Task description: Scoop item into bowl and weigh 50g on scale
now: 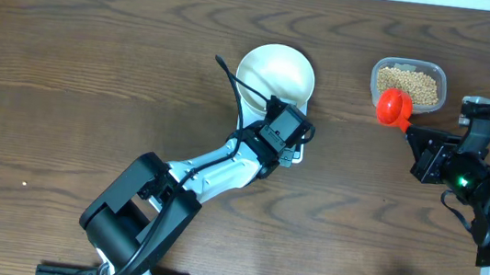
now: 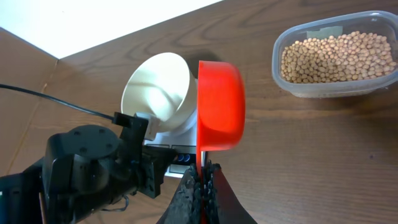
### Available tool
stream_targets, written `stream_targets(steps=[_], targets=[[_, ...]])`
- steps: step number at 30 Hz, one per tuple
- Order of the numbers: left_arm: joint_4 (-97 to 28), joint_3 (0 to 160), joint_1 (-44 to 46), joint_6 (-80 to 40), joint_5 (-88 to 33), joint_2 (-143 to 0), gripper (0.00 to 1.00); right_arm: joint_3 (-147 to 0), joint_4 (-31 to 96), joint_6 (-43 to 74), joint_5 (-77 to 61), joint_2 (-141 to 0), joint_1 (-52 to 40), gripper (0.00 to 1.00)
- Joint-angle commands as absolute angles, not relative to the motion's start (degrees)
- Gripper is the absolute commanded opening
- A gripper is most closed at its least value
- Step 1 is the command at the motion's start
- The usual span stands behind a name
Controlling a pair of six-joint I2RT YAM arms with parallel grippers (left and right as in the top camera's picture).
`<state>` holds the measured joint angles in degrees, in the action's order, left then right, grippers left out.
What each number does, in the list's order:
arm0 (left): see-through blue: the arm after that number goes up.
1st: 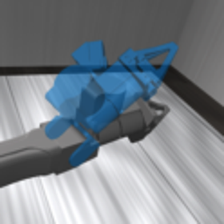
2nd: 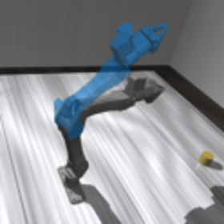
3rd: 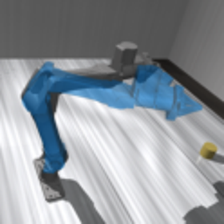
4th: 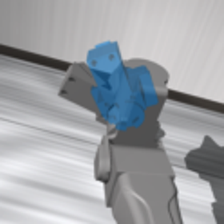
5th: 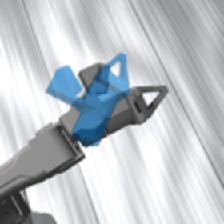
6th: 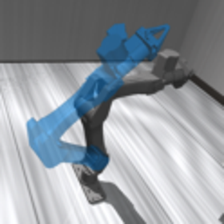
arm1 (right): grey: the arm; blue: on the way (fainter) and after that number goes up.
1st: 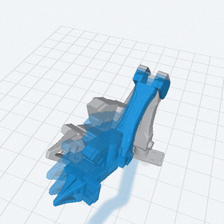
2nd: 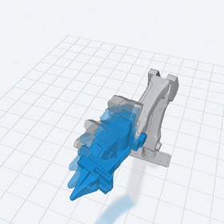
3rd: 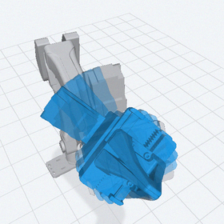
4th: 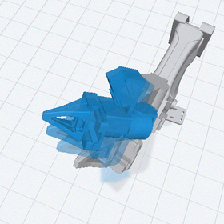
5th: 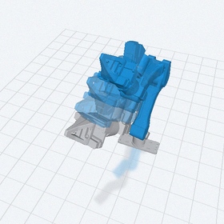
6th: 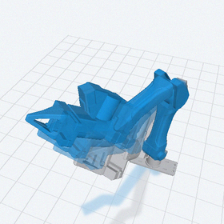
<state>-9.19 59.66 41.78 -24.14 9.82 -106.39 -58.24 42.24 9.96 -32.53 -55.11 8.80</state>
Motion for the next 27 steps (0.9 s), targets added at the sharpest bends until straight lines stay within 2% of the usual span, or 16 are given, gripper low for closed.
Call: stream_targets(steps=[1, 27], targets=[[-10.39, 59.44, 41.60, -24.08, 10.92, -107.50, 0.08, -59.27, 42.24, 8.86, -31.99, -55.13, 9.13, 0.01], [-11.22, 59.44, 43.44, -24.21, 9.52, -108.40, 0.08, -59.27, 42.22, 8.88, -31.79, -55.13, 9.13, 0.01]])
